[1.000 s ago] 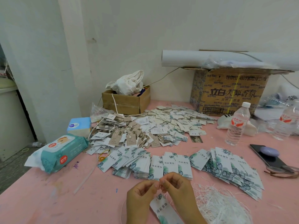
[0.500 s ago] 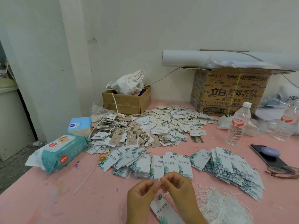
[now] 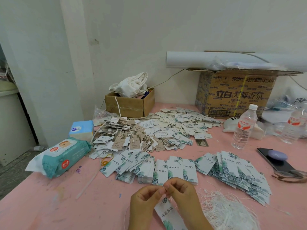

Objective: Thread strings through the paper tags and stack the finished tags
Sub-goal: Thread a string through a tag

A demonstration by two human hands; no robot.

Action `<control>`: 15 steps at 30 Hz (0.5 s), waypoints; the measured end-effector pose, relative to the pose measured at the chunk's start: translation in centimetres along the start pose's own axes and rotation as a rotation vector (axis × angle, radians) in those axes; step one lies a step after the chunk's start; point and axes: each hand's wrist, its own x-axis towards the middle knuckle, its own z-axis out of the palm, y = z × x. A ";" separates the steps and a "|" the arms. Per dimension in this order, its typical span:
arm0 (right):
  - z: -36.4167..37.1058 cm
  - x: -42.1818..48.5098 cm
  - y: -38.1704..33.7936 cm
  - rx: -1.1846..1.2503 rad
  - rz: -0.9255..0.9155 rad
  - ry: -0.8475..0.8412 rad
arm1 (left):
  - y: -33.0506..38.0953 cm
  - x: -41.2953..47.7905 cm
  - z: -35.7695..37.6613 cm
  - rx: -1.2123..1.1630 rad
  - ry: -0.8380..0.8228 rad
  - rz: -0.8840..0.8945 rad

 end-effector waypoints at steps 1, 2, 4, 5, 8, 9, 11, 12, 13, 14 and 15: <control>0.0 0.0 0.0 0.011 0.003 -0.009 | 0.0 0.1 0.0 -0.031 -0.018 -0.007; 0.0 0.0 -0.1 0.015 0.003 -0.019 | 0.0 0.2 0.0 -0.055 -0.036 -0.012; -0.1 0.0 -0.2 0.019 0.000 -0.043 | -0.2 0.3 0.0 -0.088 -0.068 -0.016; -0.2 0.0 -0.2 0.022 0.003 -0.057 | -0.4 0.4 0.0 -0.104 -0.077 -0.021; -0.3 0.1 -0.2 0.045 0.019 -0.092 | -0.8 0.7 0.1 -0.164 -0.088 -0.037; -0.4 0.1 -0.1 0.052 0.021 -0.103 | -0.9 0.7 0.1 -0.180 -0.096 -0.037; -0.5 0.1 0.0 0.052 0.021 -0.121 | -1.0 0.8 0.1 -0.192 -0.109 -0.034; -0.5 0.1 0.0 0.051 0.020 -0.127 | -1.1 0.8 0.1 -0.190 -0.114 -0.033; -0.5 0.1 0.0 0.052 0.020 -0.132 | -1.2 0.8 0.0 -0.187 -0.118 -0.031; -0.6 0.0 0.0 0.052 0.019 -0.135 | -1.3 0.8 0.0 -0.188 -0.122 -0.032; -0.6 0.0 -0.1 0.051 0.017 -0.139 | -1.3 0.8 -0.1 -0.193 -0.123 -0.034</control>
